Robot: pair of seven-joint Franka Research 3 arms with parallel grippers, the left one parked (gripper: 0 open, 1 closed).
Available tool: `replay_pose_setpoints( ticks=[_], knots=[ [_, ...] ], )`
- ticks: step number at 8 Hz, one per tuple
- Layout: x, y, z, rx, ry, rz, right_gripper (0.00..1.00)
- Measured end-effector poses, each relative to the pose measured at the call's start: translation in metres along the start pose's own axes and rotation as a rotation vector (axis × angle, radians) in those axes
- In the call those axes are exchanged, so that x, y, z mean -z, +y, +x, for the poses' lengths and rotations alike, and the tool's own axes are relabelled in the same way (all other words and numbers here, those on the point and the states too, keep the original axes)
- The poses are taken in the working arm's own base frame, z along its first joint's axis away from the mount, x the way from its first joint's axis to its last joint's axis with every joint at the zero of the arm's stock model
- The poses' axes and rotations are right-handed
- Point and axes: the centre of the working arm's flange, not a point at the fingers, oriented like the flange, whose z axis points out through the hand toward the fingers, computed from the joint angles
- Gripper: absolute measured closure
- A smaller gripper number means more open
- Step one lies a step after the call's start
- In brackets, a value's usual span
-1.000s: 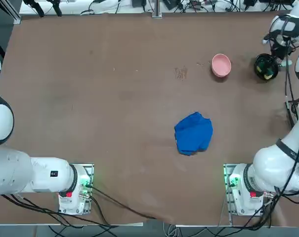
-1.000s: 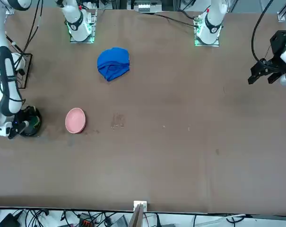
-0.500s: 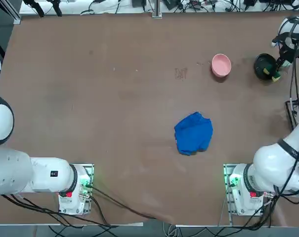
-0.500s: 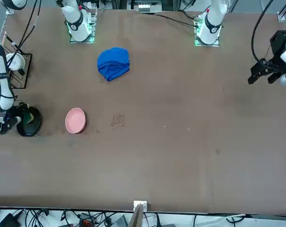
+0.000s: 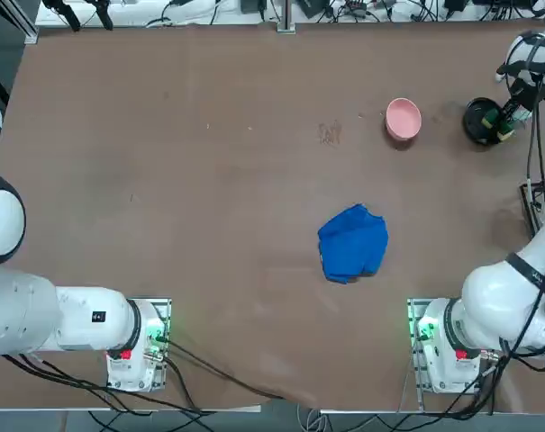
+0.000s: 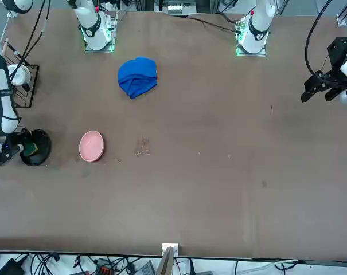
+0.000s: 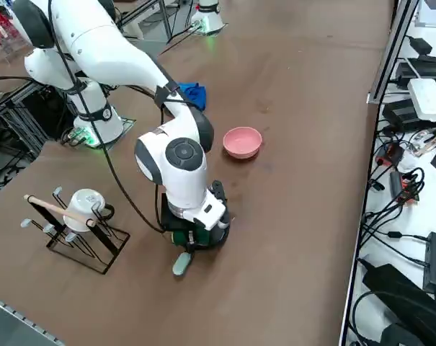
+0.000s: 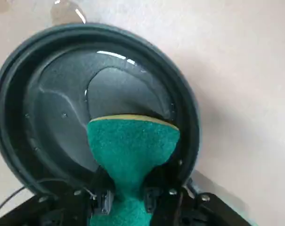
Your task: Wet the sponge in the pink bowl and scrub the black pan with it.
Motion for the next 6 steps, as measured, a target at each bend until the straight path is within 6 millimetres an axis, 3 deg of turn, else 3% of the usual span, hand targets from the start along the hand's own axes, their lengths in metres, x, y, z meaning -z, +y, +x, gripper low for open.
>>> replay_pose_setpoints(
  ticks=[3,6],
  knots=[
    [0.003,0.001,0.013,-0.009,0.018,-0.027,0.65],
    [0.018,-0.007,0.04,-0.008,0.035,-0.06,0.64]
  ],
)
